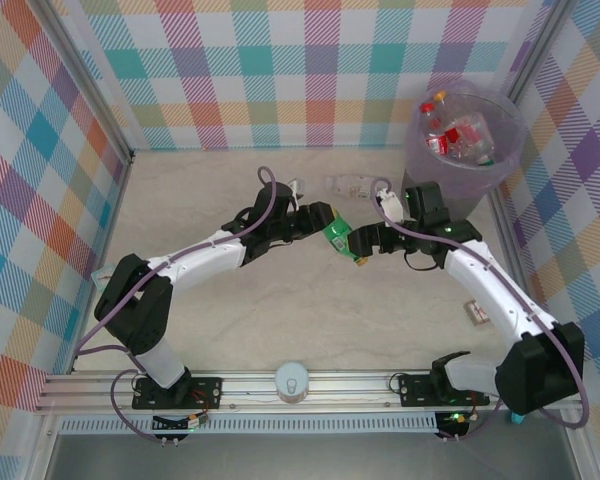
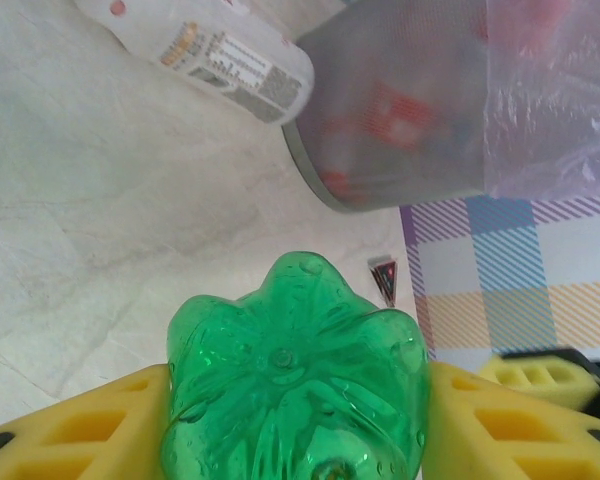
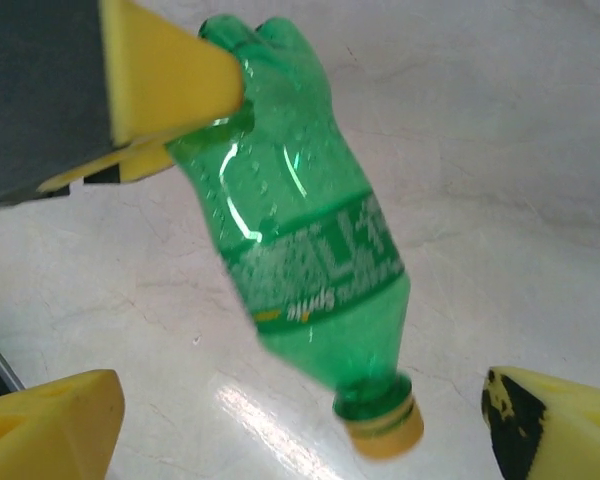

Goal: Put the plastic bottles in the bin

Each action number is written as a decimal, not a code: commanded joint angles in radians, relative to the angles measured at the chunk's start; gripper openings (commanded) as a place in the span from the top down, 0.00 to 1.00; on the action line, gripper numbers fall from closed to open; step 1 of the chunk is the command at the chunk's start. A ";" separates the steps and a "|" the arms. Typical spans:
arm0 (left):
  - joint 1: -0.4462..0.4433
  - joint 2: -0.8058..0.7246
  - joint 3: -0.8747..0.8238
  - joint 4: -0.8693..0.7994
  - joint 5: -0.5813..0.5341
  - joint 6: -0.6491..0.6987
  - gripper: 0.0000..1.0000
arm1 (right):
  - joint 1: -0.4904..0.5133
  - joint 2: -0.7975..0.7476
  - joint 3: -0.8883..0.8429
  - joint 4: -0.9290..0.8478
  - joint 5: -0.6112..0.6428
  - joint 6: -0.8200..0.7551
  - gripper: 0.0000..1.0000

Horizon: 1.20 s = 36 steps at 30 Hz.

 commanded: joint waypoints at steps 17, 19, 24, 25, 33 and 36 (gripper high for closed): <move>0.001 -0.068 -0.029 0.051 0.026 -0.033 0.46 | 0.060 0.188 -0.027 0.213 -0.133 0.008 0.10; 0.001 -0.074 -0.038 0.069 0.031 -0.041 0.46 | 0.059 0.204 -0.021 0.212 -0.120 0.008 0.13; 0.001 -0.079 -0.043 0.041 0.007 -0.029 0.45 | 0.058 0.198 -0.022 0.225 -0.071 0.046 0.30; 0.001 -0.078 -0.044 0.050 0.008 -0.035 0.44 | 0.058 0.198 -0.020 0.225 -0.061 0.057 0.33; 0.004 -0.122 -0.055 0.031 -0.029 -0.004 0.00 | 0.055 0.114 0.072 0.100 0.104 0.042 0.39; 0.006 -0.168 -0.082 -0.025 -0.120 0.026 0.00 | 0.024 0.063 0.192 -0.021 0.284 0.004 0.42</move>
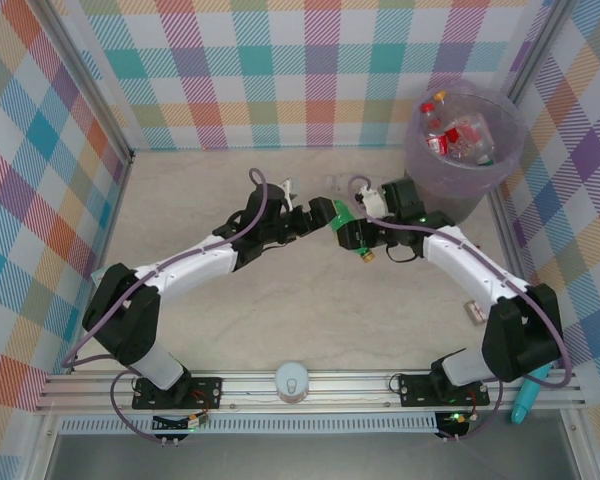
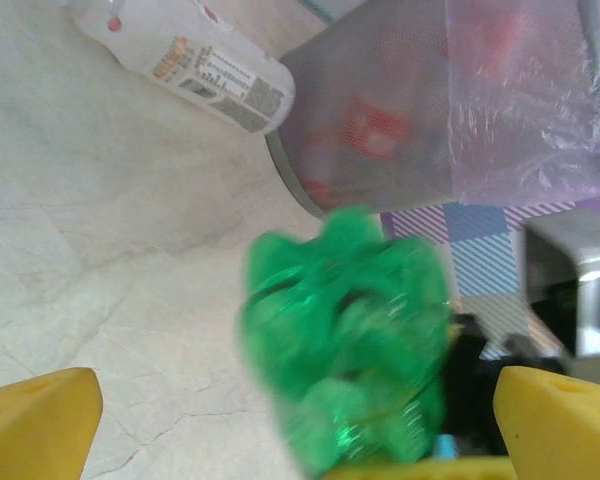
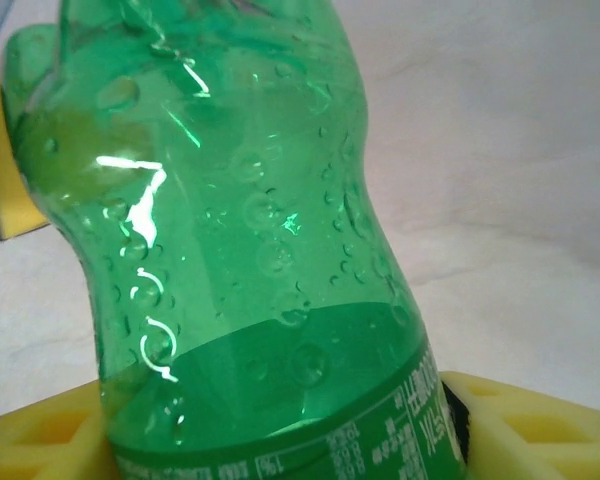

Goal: Put the plastic bottles in the bin

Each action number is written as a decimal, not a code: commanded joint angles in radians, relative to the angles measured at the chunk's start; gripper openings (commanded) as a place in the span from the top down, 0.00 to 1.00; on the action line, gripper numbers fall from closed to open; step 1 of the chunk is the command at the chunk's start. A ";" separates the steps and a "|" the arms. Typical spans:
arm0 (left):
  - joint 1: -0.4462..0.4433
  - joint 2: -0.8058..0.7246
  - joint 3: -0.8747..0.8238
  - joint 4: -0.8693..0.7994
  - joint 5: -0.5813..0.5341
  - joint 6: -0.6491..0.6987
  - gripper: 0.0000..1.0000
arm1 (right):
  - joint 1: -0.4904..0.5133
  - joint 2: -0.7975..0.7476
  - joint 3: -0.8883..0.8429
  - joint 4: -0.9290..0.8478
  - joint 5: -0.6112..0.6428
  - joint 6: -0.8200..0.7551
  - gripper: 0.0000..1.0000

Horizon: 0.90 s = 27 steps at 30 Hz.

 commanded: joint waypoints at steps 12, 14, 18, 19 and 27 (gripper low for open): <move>0.018 -0.161 -0.154 -0.076 -0.137 0.064 0.00 | -0.358 0.132 0.771 -0.330 0.658 -0.183 0.43; 0.018 -0.170 -0.152 -0.096 -0.143 0.078 0.00 | -0.425 0.190 0.840 -0.341 0.657 -0.164 0.44; 0.018 -0.178 -0.153 -0.110 -0.153 0.091 0.00 | -0.512 0.286 0.904 -0.296 0.671 -0.142 0.45; 0.018 -0.177 -0.154 -0.104 -0.154 0.090 0.00 | -0.524 0.312 0.918 -0.288 0.669 -0.142 0.45; 0.018 -0.133 -0.149 -0.075 -0.133 0.072 0.00 | -0.547 0.441 0.910 -0.105 0.665 -0.232 0.43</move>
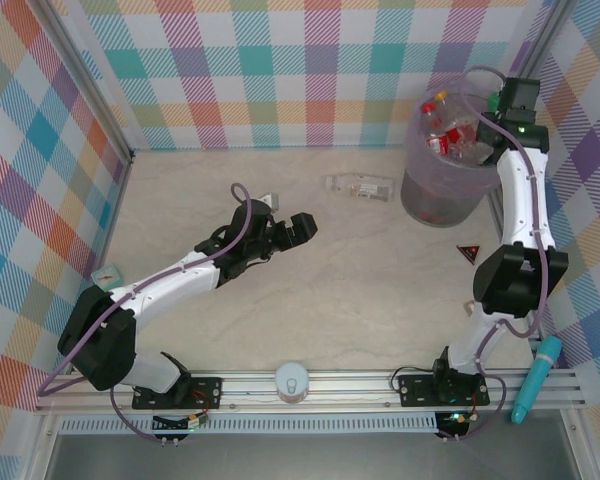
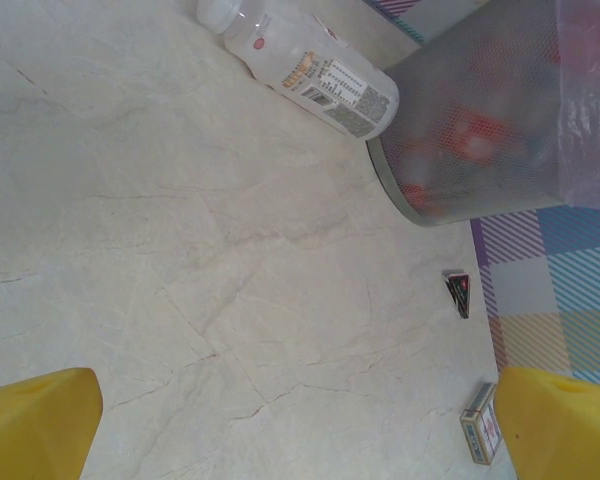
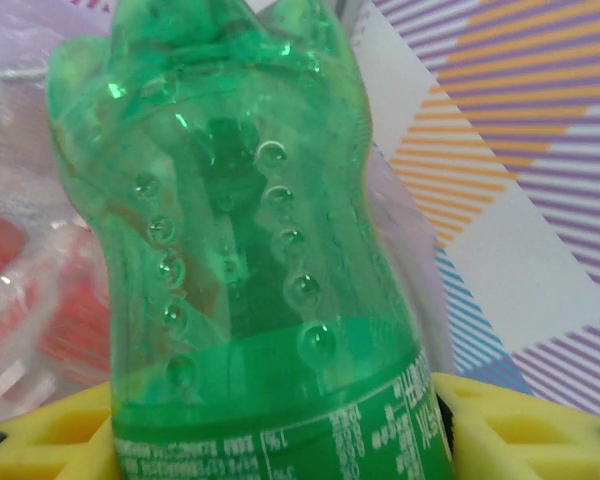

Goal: Put the plastic bottles in the bin

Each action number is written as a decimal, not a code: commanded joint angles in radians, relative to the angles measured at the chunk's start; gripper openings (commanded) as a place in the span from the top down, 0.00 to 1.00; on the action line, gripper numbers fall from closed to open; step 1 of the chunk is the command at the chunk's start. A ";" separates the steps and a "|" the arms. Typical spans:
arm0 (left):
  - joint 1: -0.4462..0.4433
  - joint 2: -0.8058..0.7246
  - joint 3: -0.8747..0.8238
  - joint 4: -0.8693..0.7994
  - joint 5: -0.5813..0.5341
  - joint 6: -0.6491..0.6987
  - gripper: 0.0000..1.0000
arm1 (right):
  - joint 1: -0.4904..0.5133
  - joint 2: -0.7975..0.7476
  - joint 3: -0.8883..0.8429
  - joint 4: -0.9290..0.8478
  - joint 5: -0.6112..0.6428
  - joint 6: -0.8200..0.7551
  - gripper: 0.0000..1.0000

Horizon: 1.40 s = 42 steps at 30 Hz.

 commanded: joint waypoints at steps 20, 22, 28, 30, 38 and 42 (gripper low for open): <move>0.007 0.071 0.006 0.054 0.018 -0.008 0.00 | -0.045 0.181 0.203 -0.270 -0.436 0.061 0.30; 0.006 0.070 0.006 0.051 0.015 -0.007 0.00 | -0.045 0.192 0.244 -0.316 -0.408 0.075 0.27; 0.006 0.069 0.010 0.044 0.014 0.000 0.00 | -0.046 0.150 0.298 -0.343 -0.340 0.093 0.07; 0.006 0.072 0.010 0.047 0.015 -0.001 0.00 | -0.045 0.120 0.301 -0.337 -0.324 0.095 0.05; 0.006 0.091 0.012 0.064 0.031 -0.010 0.00 | -0.045 -0.006 0.255 -0.289 -0.237 0.104 0.04; 0.006 0.094 0.014 0.066 0.034 -0.010 0.00 | -0.045 -0.027 0.217 -0.255 -0.179 0.096 0.08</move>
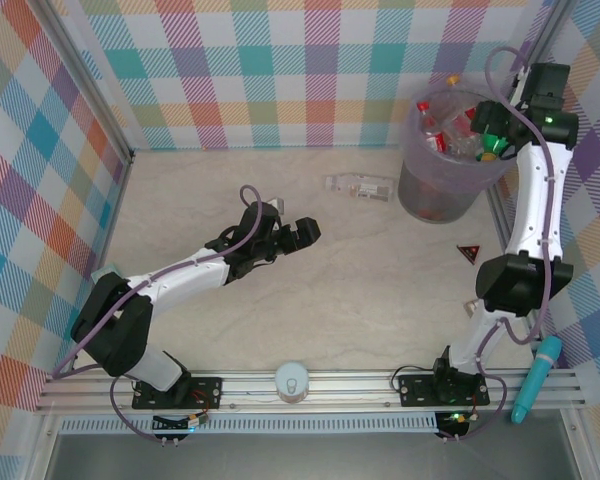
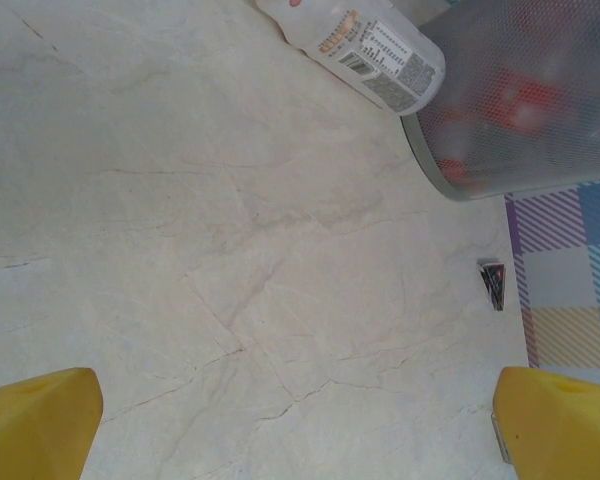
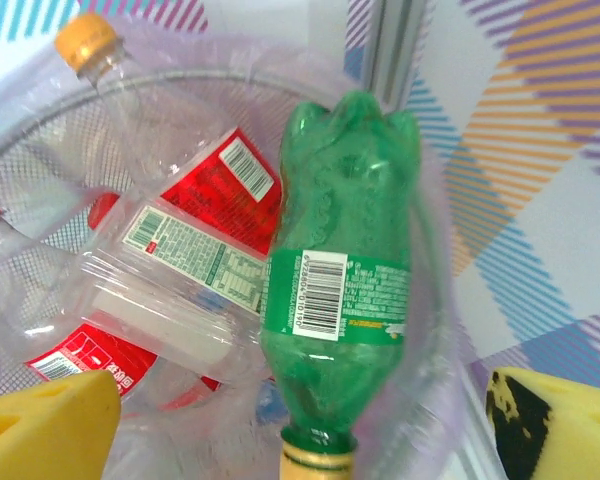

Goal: Put the plastic bottles in the bin

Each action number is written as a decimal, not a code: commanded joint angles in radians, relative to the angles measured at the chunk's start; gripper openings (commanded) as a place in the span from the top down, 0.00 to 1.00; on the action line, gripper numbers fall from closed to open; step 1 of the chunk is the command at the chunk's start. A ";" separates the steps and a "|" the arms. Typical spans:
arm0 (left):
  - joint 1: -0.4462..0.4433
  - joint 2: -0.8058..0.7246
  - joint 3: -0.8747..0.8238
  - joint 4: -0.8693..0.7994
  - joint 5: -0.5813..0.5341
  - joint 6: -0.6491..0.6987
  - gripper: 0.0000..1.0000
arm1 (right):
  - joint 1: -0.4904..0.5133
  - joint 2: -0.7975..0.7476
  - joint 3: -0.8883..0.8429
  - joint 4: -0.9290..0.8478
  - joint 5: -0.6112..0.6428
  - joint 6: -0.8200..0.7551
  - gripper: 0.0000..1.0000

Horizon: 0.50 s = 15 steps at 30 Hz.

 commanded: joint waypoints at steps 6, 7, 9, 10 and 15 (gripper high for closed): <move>0.006 0.003 0.021 0.036 0.023 -0.009 0.00 | 0.007 0.029 -0.016 0.060 0.037 -0.009 0.25; 0.006 0.002 0.021 0.036 0.023 -0.009 0.00 | 0.007 0.042 -0.016 0.060 0.030 -0.008 0.28; 0.006 0.001 0.021 0.033 0.023 -0.010 0.00 | 0.007 0.067 -0.015 0.054 0.024 -0.003 0.29; 0.006 0.000 0.021 0.032 0.023 -0.009 0.00 | 0.007 0.077 -0.022 0.052 0.018 -0.002 0.30; 0.005 -0.006 0.025 0.022 0.022 -0.006 0.00 | 0.006 0.087 -0.057 0.062 -0.043 0.003 0.30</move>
